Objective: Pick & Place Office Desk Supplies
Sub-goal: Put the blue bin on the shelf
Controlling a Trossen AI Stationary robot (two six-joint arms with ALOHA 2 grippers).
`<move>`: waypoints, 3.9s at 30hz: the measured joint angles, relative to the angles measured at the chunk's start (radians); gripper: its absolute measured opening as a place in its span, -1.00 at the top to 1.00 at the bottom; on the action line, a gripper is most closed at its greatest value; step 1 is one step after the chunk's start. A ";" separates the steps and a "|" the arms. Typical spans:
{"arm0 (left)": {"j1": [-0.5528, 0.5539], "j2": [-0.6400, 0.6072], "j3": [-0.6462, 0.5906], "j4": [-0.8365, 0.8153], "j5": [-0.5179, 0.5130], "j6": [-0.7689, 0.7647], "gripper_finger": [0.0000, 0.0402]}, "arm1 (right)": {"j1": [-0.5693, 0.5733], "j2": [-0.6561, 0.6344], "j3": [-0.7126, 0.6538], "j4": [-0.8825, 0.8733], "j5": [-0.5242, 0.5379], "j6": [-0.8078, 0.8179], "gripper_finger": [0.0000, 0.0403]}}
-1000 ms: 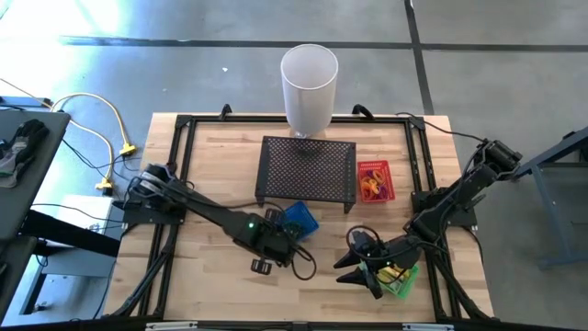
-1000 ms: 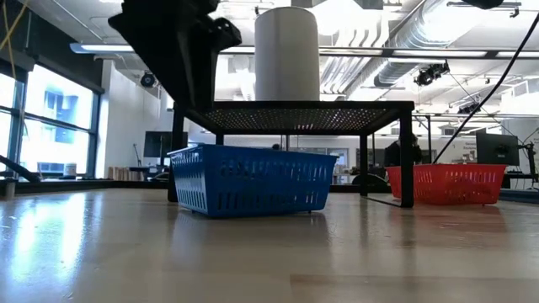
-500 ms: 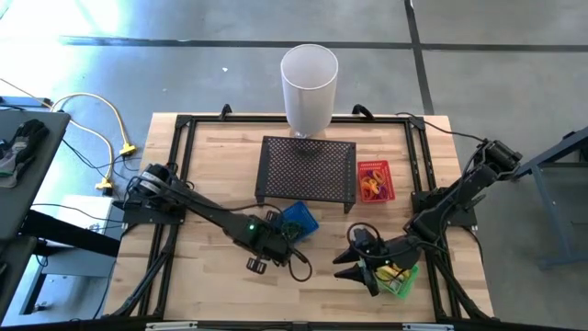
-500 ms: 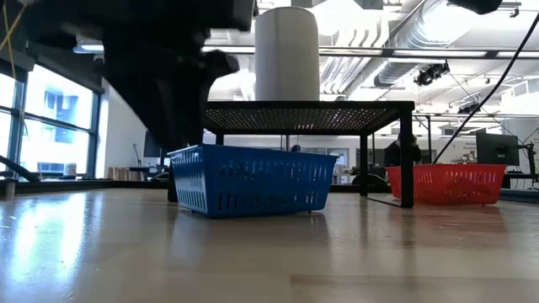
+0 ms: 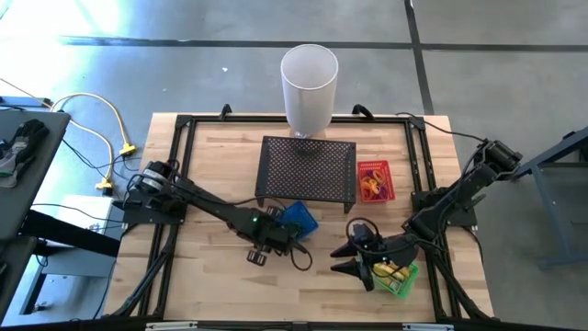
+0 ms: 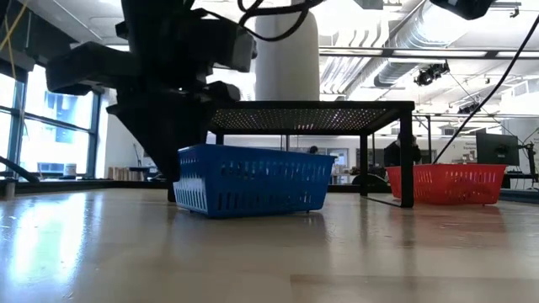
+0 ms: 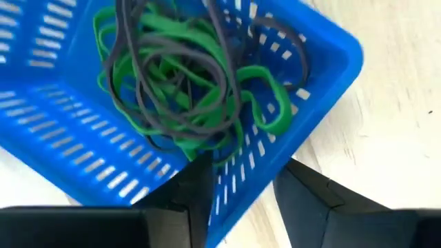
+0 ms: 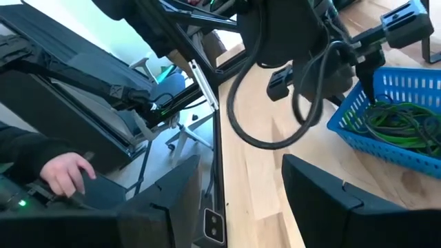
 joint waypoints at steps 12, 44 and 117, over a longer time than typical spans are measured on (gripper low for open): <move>-0.054 0.000 0.000 0.022 -0.057 0.075 0.96 | 0.001 0.000 0.000 0.000 -0.010 0.000 0.06; -0.155 -0.017 0.692 -0.757 -0.141 -0.142 0.99 | -0.021 0.000 0.000 -0.050 -0.098 -0.036 0.06; 0.248 -0.123 0.365 -0.517 -0.054 -0.066 0.74 | -0.039 0.000 0.000 -0.063 -0.042 0.093 0.06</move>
